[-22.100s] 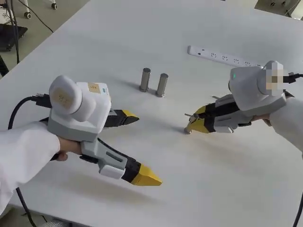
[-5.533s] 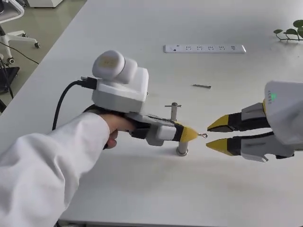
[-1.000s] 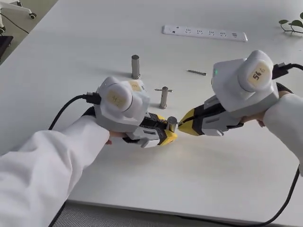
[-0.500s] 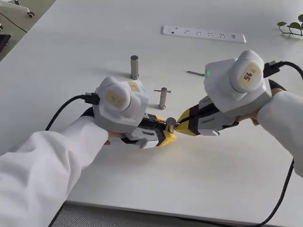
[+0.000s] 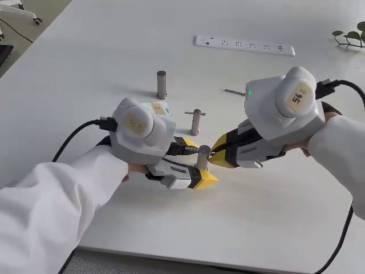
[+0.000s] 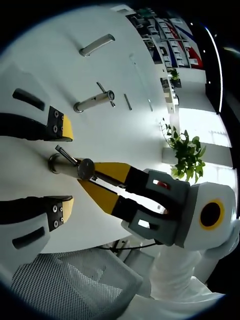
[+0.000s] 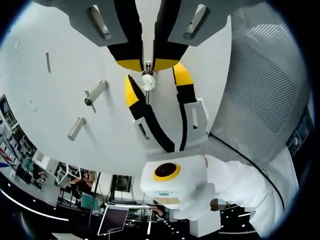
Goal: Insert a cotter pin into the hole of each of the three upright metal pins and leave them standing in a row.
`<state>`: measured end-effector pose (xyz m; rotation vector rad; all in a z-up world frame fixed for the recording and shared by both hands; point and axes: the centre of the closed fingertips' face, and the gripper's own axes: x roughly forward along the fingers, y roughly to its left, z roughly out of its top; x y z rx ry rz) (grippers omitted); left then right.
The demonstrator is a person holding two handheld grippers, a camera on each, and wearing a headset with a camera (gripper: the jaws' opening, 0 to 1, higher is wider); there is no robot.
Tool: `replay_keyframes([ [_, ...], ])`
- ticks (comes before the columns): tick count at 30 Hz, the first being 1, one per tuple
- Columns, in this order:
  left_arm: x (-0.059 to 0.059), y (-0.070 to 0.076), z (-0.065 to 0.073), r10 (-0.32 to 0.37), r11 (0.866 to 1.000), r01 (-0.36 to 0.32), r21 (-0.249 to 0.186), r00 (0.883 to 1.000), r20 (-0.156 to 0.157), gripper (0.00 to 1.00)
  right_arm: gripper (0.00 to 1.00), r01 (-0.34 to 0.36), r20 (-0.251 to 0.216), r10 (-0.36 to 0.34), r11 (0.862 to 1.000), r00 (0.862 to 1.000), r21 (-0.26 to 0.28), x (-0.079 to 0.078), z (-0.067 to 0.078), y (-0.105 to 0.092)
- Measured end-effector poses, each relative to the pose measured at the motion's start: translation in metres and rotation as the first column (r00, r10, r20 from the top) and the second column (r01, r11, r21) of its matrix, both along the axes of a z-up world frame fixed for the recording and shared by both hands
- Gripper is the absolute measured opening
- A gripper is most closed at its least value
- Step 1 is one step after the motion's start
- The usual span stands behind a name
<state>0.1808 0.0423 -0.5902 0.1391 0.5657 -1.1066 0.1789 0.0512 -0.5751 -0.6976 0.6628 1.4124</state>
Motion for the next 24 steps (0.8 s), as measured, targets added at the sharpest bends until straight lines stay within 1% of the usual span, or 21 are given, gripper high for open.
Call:
replay_keyframes([
  [1,-0.001,-0.001,0.002,0.001,1.0,-0.001,-0.028,1.0,-0.018,0.46,0.03,0.002,0.002,-0.002,1.0,1.0,0.001,0.001,0.0,0.0],
  [2,-0.002,0.002,0.004,0.0,0.999,-0.001,-0.037,1.0,-0.026,0.5,0.05,0.005,0.003,-0.005,1.0,1.0,0.005,-0.001,0.001,0.001],
  [3,-0.002,0.005,0.005,0.0,0.999,-0.001,-0.035,1.0,-0.02,0.55,0.07,0.005,0.003,-0.005,1.0,1.0,0.008,-0.001,0.001,0.002],
  [5,-0.002,0.009,0.005,0.0,0.999,-0.001,-0.035,1.0,-0.023,0.64,0.1,0.002,0.008,-0.002,1.0,1.0,0.011,-0.002,0.002,0.003],
  [7,-0.004,0.013,0.006,-0.001,0.999,0.0,-0.042,1.0,-0.024,0.7,0.15,0.009,0.017,-0.009,1.0,1.0,0.015,0.0,0.002,0.004],
  [8,-0.005,0.015,0.007,0.0,0.999,-0.001,-0.051,0.999,-0.035,0.74,0.19,0.013,0.021,-0.013,1.0,1.0,0.017,0.001,0.002,0.004],
  [9,-0.007,0.017,0.008,0.0,0.998,-0.002,-0.055,0.999,-0.036,0.76,0.21,0.016,0.022,-0.016,1.0,1.0,0.019,0.002,0.002,0.005],
  [10,-0.009,0.02,0.009,0.003,0.998,-0.006,-0.061,0.999,-0.047,0.78,0.23,0.019,0.02,-0.02,1.0,1.0,0.024,0.001,0.002,0.005],
  [13,-0.012,0.029,0.007,0.03,0.997,-0.034,-0.07,0.998,-0.062,0.81,0.23,0.026,-0.005,-0.026,0.998,1.0,0.049,0.0,0.003,0.01],
  [14,-0.013,0.034,0.006,0.041,0.996,-0.047,-0.075,0.997,-0.073,0.81,0.23,0.026,-0.007,-0.025,0.998,1.0,0.055,-0.002,0.003,0.01],
  [15,-0.015,0.037,0.006,0.045,0.996,-0.051,-0.08,0.996,-0.076,0.81,0.23,0.025,-0.009,-0.025,0.998,1.0,0.058,-0.002,0.003,0.011],
  [16,-0.018,0.041,0.007,0.047,0.994,-0.055,-0.092,0.995,-0.088,0.83,0.23,0.026,-0.013,-0.025,0.998,1.0,0.061,-0.003,0.003,0.012],
  [17,-0.02,0.042,0.008,0.048,0.993,-0.057,-0.101,0.995,-0.092,0.85,0.24,0.026,-0.016,-0.025,0.998,1.0,0.063,-0.004,0.002,0.013],
  [20,-0.024,0.051,0.012,0.056,0.994,-0.063,-0.095,0.995,-0.077,0.9,0.24,0.027,-0.025,-0.025,0.997,0.999,0.072,-0.005,0.001,0.014],
  [23,-0.029,0.056,0.015,0.045,0.995,-0.052,-0.091,0.996,-0.08,0.94,0.21,0.029,-0.011,-0.028,0.997,1.0,0.066,-0.003,-0.002,0.014],
  [24,-0.031,0.057,0.016,0.04,0.996,-0.046,-0.082,0.997,-0.073,0.95,0.21,0.03,-0.009,-0.03,0.997,1.0,0.068,-0.003,-0.002,0.014],
])
